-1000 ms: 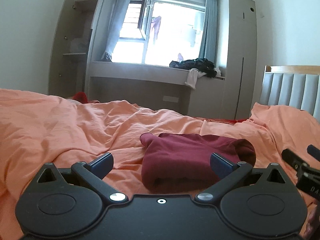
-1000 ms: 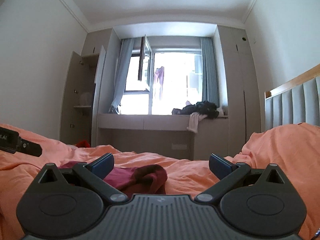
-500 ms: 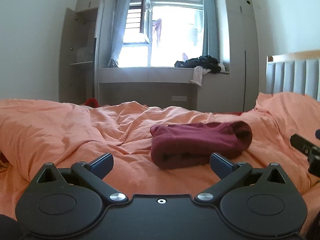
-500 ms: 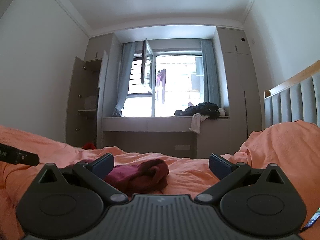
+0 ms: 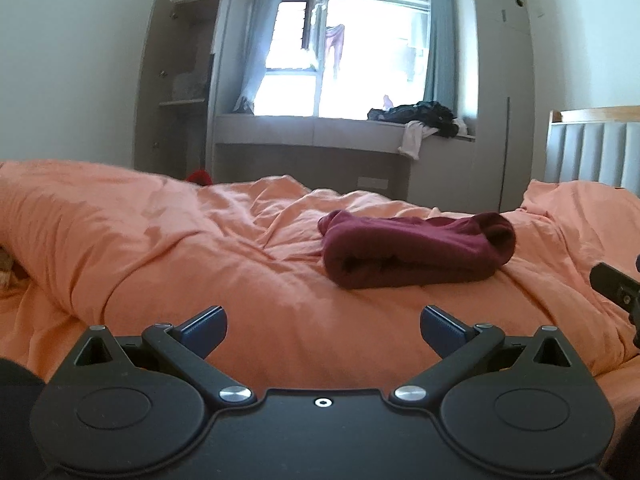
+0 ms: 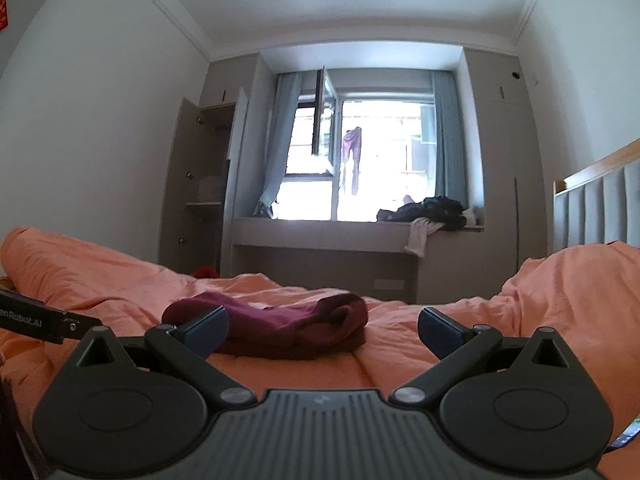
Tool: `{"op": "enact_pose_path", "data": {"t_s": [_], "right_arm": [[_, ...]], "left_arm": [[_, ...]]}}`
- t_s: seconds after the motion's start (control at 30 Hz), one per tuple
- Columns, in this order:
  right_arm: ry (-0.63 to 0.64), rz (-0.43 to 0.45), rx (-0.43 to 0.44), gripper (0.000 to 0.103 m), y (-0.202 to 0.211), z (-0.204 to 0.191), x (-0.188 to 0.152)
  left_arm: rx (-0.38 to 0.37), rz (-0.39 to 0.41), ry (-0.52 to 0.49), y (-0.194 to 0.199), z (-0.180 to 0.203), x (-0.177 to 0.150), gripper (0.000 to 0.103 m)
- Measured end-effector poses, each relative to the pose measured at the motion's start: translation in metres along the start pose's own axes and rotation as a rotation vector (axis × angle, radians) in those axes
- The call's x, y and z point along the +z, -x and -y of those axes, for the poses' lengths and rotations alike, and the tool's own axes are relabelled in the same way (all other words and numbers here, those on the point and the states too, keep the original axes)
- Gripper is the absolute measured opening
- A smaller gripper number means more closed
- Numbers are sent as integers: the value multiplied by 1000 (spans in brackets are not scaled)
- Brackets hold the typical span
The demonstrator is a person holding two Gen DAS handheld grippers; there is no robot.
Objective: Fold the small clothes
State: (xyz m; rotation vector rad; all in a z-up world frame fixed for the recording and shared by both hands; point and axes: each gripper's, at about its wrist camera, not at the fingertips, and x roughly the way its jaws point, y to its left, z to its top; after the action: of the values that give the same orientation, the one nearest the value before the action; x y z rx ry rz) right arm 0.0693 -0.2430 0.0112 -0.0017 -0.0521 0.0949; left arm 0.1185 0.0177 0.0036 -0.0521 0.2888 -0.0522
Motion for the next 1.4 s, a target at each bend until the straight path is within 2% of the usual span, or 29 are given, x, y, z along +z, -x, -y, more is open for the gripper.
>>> {"op": "enact_pose_path", "data": {"t_s": [0.2,1.4], "right_arm": [[-6,-42,-9,103,-8,-3,-3],[17,-56,-14,103,-14,-5,-5]], "left_arm": [[18,-20,45,-4,-11,-4,103],[15,-44,36,-8,-12,-11,103]]}}
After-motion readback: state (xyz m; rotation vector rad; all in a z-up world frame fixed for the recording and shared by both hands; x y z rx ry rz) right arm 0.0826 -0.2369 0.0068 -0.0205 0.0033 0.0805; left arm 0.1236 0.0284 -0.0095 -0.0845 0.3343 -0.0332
